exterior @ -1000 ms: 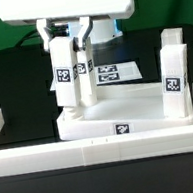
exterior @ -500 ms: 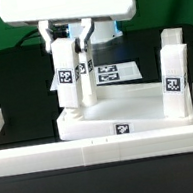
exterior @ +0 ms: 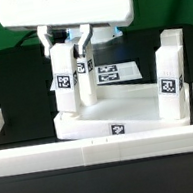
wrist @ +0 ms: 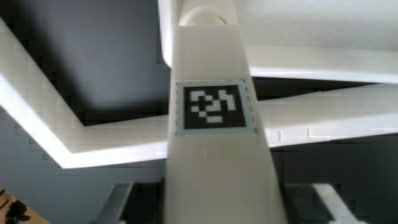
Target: Assemble desk
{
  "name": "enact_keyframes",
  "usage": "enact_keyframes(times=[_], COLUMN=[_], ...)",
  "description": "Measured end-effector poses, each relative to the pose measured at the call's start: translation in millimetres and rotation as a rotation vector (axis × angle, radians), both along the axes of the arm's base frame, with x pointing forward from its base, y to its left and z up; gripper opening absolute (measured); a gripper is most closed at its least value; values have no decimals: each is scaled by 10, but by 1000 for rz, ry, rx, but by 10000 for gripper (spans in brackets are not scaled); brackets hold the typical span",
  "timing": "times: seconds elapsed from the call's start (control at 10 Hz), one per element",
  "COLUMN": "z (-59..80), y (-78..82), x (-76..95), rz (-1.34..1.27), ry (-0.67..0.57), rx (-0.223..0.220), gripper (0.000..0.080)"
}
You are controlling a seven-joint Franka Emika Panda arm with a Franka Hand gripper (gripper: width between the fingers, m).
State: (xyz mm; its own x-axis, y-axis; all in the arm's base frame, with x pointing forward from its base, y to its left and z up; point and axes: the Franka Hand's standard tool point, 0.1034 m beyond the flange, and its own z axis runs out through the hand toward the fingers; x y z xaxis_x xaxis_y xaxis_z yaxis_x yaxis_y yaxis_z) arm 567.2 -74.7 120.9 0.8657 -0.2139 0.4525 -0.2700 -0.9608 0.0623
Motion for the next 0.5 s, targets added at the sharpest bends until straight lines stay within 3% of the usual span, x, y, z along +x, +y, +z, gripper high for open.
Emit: enact_keyframes(times=[0.5], z=[0], y=[-4], x=[12], rz=[1], ry=[-6], rx=[-5], gripper=[290])
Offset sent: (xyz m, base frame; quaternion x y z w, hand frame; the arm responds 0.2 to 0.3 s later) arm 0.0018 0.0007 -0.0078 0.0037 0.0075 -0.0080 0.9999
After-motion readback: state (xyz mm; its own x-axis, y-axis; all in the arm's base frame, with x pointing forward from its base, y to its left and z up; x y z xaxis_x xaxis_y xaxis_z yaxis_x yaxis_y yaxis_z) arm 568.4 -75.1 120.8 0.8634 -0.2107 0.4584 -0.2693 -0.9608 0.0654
